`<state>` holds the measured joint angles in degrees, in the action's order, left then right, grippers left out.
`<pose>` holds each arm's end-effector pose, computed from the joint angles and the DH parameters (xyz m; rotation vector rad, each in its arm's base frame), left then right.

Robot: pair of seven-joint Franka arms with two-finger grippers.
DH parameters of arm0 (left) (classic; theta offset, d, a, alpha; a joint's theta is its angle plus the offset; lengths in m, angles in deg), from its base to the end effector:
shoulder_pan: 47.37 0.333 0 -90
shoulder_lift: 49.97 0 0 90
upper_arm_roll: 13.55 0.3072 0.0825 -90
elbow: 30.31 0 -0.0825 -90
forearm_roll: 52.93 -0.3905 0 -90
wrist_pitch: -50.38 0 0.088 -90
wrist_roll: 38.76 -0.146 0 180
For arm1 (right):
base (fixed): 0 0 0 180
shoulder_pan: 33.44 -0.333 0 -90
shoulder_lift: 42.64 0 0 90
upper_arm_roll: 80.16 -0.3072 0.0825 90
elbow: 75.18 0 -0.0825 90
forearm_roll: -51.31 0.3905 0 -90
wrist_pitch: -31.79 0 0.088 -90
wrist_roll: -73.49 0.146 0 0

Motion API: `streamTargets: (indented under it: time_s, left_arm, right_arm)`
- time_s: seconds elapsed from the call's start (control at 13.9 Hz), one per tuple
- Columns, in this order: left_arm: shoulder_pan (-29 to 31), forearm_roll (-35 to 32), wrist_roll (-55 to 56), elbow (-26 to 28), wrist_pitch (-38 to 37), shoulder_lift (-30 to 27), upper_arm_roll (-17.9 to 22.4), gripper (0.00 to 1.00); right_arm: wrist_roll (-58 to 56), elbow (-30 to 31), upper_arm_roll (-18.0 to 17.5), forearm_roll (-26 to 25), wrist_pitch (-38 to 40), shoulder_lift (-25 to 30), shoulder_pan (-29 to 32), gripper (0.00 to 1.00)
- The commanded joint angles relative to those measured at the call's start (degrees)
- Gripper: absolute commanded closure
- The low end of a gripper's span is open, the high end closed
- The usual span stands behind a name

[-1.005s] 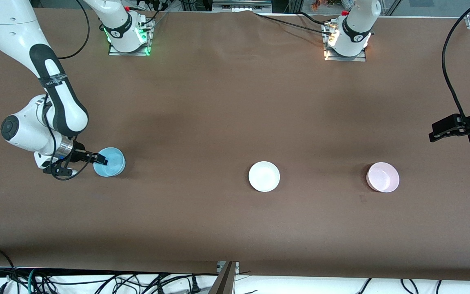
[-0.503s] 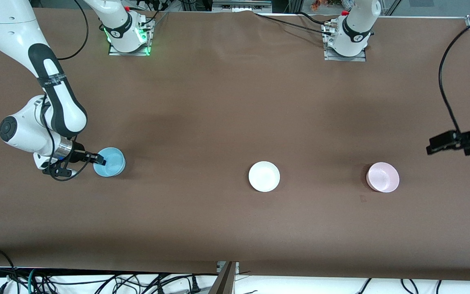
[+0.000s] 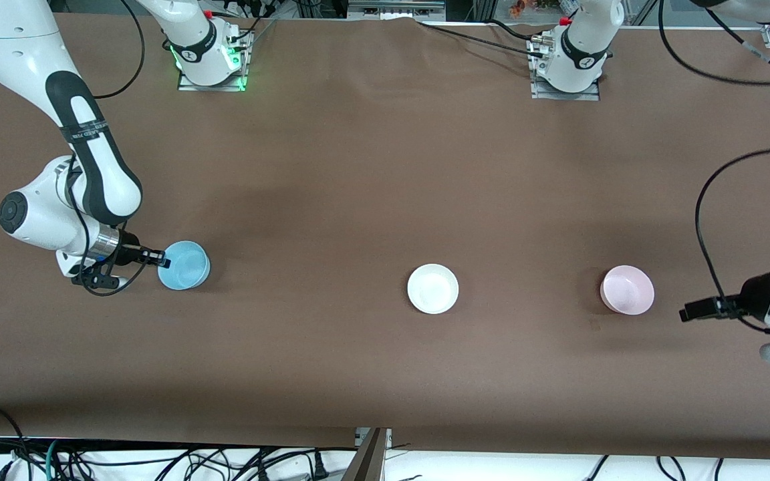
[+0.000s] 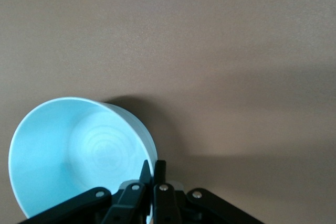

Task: Stack pink and blue bowls on white bowl
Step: 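Lift the blue bowl with the right gripper while the left gripper reaches the pink bowl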

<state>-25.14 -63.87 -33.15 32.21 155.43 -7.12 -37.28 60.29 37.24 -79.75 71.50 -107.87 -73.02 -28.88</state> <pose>0.7503 0.0882 0.3594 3.0418 0.2038 0.0657 0.6081 -0.0435 0.1455 -2.9130 0.1916 0.0276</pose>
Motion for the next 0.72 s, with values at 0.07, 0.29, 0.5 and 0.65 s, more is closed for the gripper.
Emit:
streamTargets:
  time_s: [0.07,0.29,0.5,0.65]
  left_arm:
    - [1.8,-0.2,-4.1,7.0,6.6,2.2,2.6,0.0]
    - [2.0,-0.2,-4.9,12.1,9.6,2.9,4.1,0.0]
    - [2.4,-0.7,-4.9,17.4,9.7,2.5,4.2,0.0]
    - [2.2,-4.1,-4.8,21.8,9.7,1.6,4.0,0.0]
  right_arm:
    - [-1.6,-3.9,-0.1,1.1,7.5,0.9,0.7,1.0]
    - [-1.4,-9.7,0.0,0.9,16.7,0.9,1.2,1.0]
    - [-1.0,-13.3,0.0,0.8,22.7,1.6,1.4,1.0]
    - [-0.9,-17.1,0.8,0.6,28.6,1.6,1.4,1.0]
